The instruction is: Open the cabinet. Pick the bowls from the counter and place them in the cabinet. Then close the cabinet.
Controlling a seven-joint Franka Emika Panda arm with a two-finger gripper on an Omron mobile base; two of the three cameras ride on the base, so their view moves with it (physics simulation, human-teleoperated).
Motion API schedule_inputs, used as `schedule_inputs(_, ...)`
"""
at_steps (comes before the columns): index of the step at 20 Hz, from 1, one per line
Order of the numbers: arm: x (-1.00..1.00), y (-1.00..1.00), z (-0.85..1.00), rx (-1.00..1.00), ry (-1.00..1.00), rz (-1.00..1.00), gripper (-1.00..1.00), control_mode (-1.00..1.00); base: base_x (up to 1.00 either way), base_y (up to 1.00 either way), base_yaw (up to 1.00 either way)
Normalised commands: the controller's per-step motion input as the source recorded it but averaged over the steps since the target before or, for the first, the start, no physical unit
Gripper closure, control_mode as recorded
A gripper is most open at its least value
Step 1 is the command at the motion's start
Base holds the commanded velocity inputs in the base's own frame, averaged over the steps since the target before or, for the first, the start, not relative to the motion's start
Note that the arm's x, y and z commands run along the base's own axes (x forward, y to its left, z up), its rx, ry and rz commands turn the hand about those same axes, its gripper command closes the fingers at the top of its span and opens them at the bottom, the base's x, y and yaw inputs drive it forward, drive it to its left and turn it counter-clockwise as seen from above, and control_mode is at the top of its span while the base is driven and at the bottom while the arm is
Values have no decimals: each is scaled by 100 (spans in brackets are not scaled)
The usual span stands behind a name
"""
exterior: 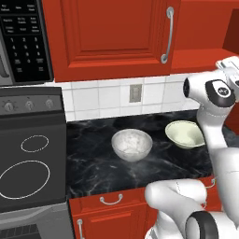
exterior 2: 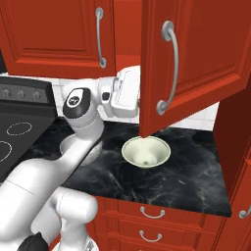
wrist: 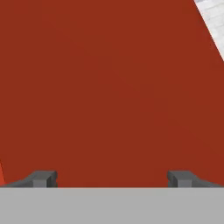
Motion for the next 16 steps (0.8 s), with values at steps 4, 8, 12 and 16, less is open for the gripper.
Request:
schedule_inputs(4, 19, -38, 0, 2, 0, 0, -100, -100, 0, 0, 0)
schedule_inputs(8, 1, -66, 0, 5, -4, -3, -100, -100, 0, 0, 0)
schedule_inputs(12, -22, -89, 0, 9, -16, -9, -100, -100, 0, 0, 0)
schedule_inputs(16, -17, -80, 0, 9, -18, -9, -100, -100, 0, 0, 0)
